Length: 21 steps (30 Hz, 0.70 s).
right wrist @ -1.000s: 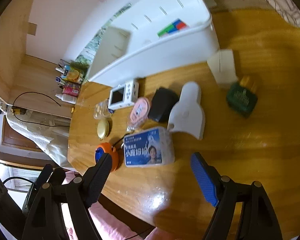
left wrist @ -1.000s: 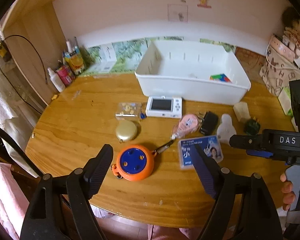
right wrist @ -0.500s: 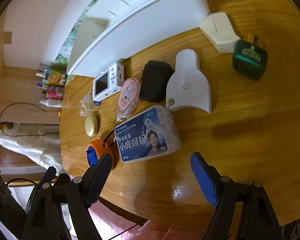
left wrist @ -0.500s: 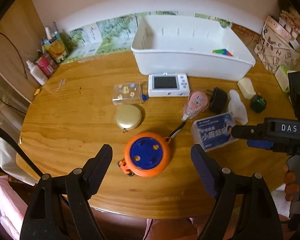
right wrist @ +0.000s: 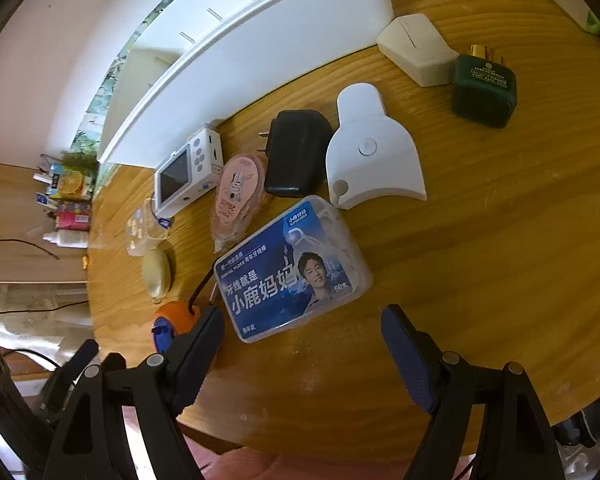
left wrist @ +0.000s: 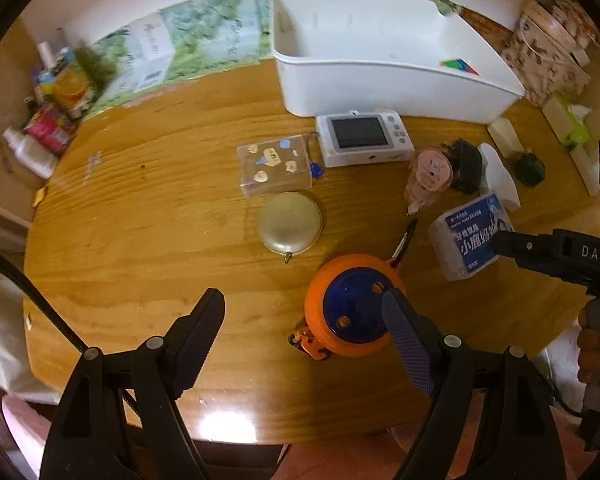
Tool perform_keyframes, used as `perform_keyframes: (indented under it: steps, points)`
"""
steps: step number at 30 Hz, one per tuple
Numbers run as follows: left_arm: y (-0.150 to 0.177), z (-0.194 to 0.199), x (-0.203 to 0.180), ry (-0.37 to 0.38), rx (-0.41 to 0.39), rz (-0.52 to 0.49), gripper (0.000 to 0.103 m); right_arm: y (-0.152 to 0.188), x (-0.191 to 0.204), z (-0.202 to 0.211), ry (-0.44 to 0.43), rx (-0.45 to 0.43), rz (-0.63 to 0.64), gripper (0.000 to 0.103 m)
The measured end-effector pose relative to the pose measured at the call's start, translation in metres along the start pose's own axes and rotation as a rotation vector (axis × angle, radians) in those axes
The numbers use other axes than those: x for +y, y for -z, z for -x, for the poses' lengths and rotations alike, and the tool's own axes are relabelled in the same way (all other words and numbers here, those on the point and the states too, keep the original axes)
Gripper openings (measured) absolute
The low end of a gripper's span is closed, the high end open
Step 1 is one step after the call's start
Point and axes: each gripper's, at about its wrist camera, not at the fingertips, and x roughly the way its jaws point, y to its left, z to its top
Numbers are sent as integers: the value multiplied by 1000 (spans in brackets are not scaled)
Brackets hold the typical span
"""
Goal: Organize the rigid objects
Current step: 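Grasp the orange-and-blue cord reel with the left tool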
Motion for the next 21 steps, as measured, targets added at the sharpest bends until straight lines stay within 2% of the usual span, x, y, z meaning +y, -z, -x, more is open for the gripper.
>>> perform_keyframes:
  steps: [5, 11, 15, 21]
  points:
    - [-8, -17, -5, 71, 65, -127, 83, 5, 0, -1, 16, -56, -20, 81]
    - [-9, -36, -25, 113, 144, -303, 83, 12, 10, 1, 24, -126, 18, 81]
    - [-7, -42, -37, 129, 168, -401, 83, 17, 18, -3, 28, -160, 74, 81]
    - [-8, -49, -48, 146, 176, -487, 83, 28, 30, -13, 46, -203, 149, 82]
